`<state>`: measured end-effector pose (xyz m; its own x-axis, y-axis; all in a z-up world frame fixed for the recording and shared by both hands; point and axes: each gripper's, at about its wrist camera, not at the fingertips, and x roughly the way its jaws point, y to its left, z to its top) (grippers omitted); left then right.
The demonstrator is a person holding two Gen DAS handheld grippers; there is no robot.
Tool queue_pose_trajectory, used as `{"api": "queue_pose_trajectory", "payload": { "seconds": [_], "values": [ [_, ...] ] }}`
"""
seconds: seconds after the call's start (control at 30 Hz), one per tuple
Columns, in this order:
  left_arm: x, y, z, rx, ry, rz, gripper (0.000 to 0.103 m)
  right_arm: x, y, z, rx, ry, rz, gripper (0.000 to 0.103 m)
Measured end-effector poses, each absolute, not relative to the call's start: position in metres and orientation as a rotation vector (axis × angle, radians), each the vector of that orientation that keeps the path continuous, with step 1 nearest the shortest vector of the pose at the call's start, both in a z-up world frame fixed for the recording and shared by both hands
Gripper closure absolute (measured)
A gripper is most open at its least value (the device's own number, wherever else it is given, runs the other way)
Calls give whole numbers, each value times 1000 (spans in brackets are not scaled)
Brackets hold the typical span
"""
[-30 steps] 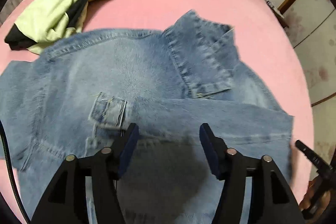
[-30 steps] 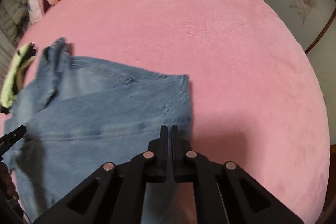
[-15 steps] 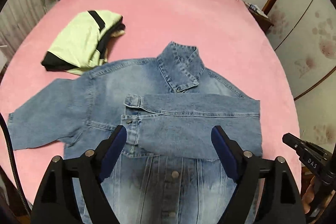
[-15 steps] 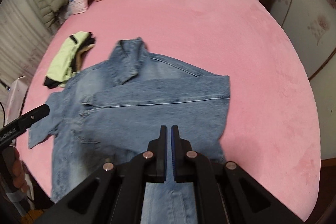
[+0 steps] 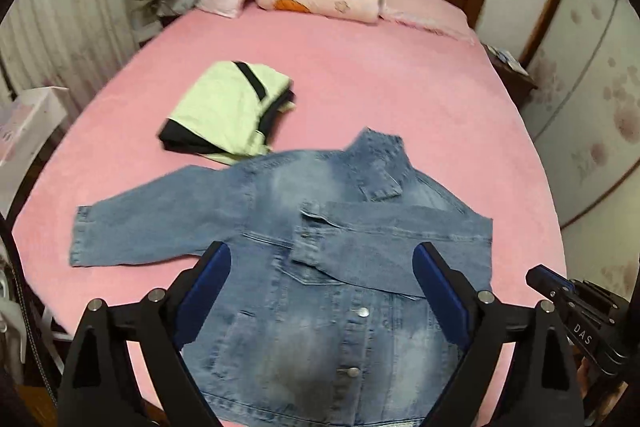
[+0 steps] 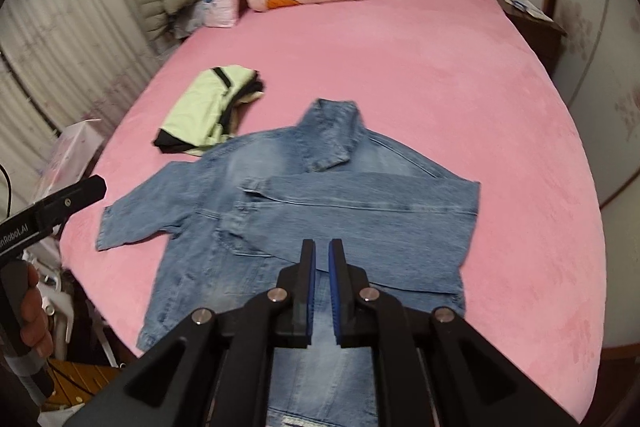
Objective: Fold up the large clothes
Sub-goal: 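Move the left gripper to the other sleeve cuff and grasp it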
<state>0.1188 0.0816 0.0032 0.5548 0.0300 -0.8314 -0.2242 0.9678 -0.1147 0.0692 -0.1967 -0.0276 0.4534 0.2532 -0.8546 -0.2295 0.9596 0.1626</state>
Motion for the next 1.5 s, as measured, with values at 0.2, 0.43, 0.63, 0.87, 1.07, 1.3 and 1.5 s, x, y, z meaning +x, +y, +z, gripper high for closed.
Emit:
{"api": "queue_pose_trajectory", "payload": {
  "seconds": [0.2,0.43,0.63,0.87,1.07,1.3,1.5],
  "values": [
    [85,136,16,-262,966,227,11,56,-160,-8,-11,1016,354,96],
    [41,245,7,-368,947,360,8,43,-101,8,-53,962,371,75],
    [17,355,-18,-419,958,377,8,48,-32,13,39,949,319,73],
    [2,480,-104,-541,1040,430,8,69,77,-19,36,993,267,73],
    [-8,561,-202,-742,1119,506,8,80,161,-74,-29,1091,286,73],
    [-4,604,-302,-946,1135,589,12,87,216,-132,-134,1195,321,73],
    [-3,604,-350,-1002,1127,659,16,90,239,-158,-153,1246,342,73]
  ]
}}
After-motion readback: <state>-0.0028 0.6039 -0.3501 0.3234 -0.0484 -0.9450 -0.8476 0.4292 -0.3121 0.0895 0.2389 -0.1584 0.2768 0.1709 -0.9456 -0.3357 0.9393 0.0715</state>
